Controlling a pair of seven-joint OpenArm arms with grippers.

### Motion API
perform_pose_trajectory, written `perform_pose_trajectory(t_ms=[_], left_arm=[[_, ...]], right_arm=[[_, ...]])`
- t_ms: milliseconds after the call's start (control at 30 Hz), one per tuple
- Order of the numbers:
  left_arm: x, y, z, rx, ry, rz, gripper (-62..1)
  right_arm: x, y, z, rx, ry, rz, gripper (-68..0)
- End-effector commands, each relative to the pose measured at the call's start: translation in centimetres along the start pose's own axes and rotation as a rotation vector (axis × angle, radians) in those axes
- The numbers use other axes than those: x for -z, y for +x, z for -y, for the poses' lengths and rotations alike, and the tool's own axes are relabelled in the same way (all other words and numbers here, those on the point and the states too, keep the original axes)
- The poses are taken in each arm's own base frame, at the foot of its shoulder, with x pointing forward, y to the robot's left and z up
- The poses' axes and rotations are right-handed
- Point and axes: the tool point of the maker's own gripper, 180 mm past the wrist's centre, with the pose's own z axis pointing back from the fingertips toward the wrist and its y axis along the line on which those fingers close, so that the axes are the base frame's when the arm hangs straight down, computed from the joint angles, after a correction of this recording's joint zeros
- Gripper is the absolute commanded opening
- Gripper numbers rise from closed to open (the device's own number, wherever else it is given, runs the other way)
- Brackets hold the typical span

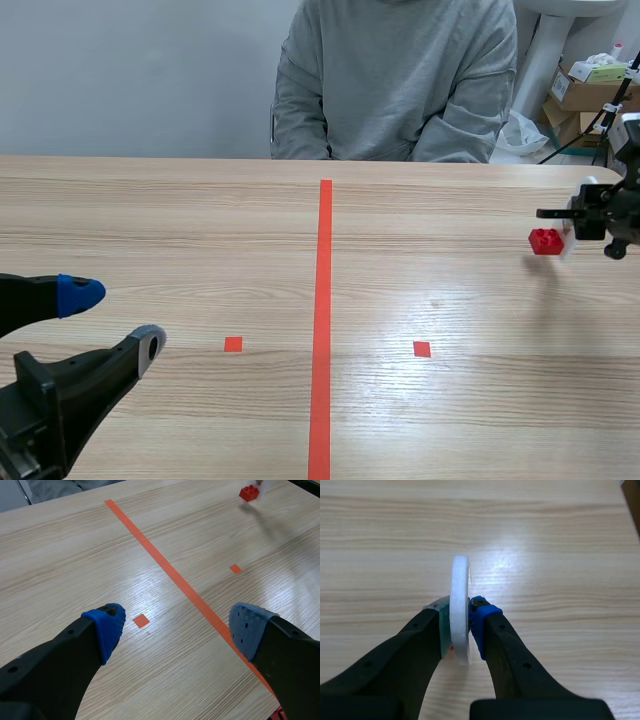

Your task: Do the leaf sorting experiment

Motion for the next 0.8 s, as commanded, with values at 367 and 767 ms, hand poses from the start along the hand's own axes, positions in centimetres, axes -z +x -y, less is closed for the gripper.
perform_pose_trajectory(t_ms=[367, 767], left_arm=[[0.1, 1.1, 0.2, 0.002, -0.003, 0.039, -15.5], [0.1, 1.1, 0.2, 0.002, -0.003, 0.038, -15.5]], right_arm=[[-0.3, 1.1, 1.1, -0.03, -0.019, 0.029, -59.7], [-0.3, 0.4, 0.9, -0.021, -0.004, -0.009, -9.6]])
